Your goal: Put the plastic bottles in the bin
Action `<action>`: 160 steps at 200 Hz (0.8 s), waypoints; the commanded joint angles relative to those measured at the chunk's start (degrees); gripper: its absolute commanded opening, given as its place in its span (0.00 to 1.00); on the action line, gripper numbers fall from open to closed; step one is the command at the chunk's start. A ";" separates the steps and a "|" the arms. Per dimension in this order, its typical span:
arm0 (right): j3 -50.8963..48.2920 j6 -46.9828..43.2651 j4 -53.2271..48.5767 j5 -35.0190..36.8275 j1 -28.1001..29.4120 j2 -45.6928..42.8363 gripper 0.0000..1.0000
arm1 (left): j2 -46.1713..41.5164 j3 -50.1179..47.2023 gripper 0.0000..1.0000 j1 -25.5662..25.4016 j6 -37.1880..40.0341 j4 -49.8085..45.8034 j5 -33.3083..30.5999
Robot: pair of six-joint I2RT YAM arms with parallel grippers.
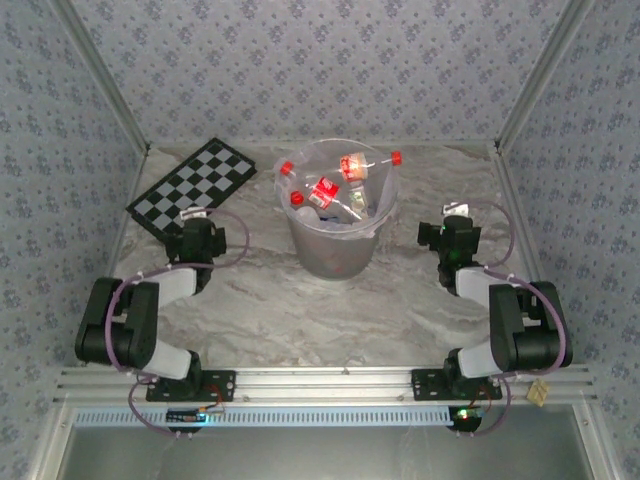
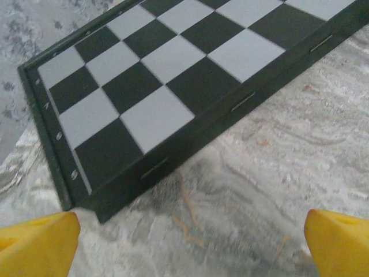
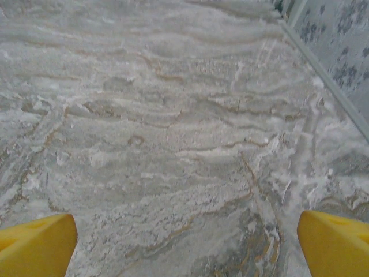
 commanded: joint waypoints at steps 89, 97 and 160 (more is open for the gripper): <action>-5.54 -0.87 17.51 -4.31 -3.97 5.94 1.00 | 2.48 -2.29 1.00 6.25 1.54 14.47 10.63; -5.34 -0.72 16.21 -4.44 -3.97 5.57 1.00 | 2.49 -2.29 1.00 6.43 1.35 14.31 11.18; -5.49 -0.75 16.86 -4.37 -3.97 5.65 1.00 | 4.78 -7.53 1.00 7.81 1.65 26.31 15.62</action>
